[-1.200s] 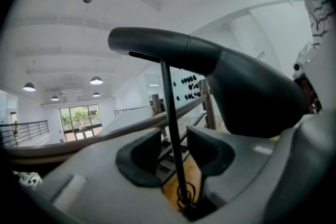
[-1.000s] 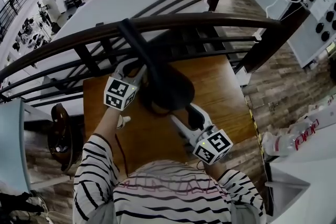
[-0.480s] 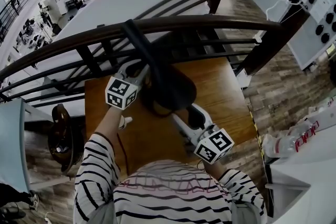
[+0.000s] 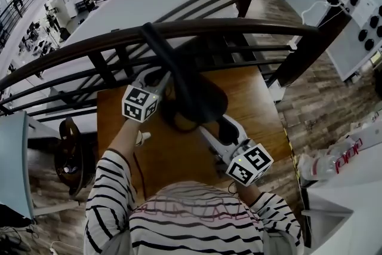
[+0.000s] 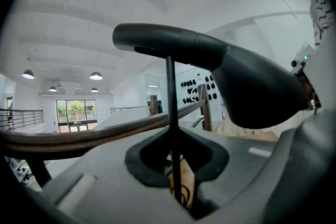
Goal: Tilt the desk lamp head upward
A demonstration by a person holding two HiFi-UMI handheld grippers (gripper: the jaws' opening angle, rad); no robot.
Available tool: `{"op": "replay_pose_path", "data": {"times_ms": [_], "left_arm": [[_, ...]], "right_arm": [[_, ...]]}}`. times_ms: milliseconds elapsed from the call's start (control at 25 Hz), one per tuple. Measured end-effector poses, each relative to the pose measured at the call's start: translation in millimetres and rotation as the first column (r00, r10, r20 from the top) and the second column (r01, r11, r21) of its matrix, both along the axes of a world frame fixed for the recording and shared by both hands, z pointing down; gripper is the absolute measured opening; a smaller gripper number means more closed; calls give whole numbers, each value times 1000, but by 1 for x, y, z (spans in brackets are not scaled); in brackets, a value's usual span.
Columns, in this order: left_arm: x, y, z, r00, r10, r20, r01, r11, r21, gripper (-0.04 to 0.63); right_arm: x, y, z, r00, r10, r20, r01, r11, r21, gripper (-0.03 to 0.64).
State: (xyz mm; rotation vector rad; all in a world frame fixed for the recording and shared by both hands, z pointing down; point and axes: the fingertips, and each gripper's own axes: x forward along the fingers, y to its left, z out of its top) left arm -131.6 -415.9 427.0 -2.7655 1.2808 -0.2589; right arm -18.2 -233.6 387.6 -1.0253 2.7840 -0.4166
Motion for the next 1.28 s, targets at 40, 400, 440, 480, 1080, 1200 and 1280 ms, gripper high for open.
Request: {"op": "replay_pose_path", "data": {"times_ms": [40,400,440,480,1080,1200,1280], "left_arm": [[-1,0,0,1000,-2,0,2,1000,-1,52],[-2,6,-2,1000,-31,6,31,1000,6,52],[-1,6,-2,999,-33,7,33,999,8,52],[0,7,-2,999,-33,8,33,999,8,52],[1,11,-3,998,-57,-2,57,998,17,52],[-1,13,-4,998,-68,-4,68,997,20,52],[-2,12,-3,997,-76,-5,76,997,20,52]], "right_arm": [[0,1,-3,1000,-2,-4,2,1000,2,245],[8,15,-50,999,-35,-3,35,999,24,238],[9,16,-54,999,-37,-6,37,999,26,241],[11,17,-58,999,-41,-4,41,999,29,244],[11,22,-111,996,-57,-64,64,992,112,259],[9,23,-120,996,-57,-67,65,990,124,261],[7,23,-125,996,-57,-63,65,989,131,262]]}}
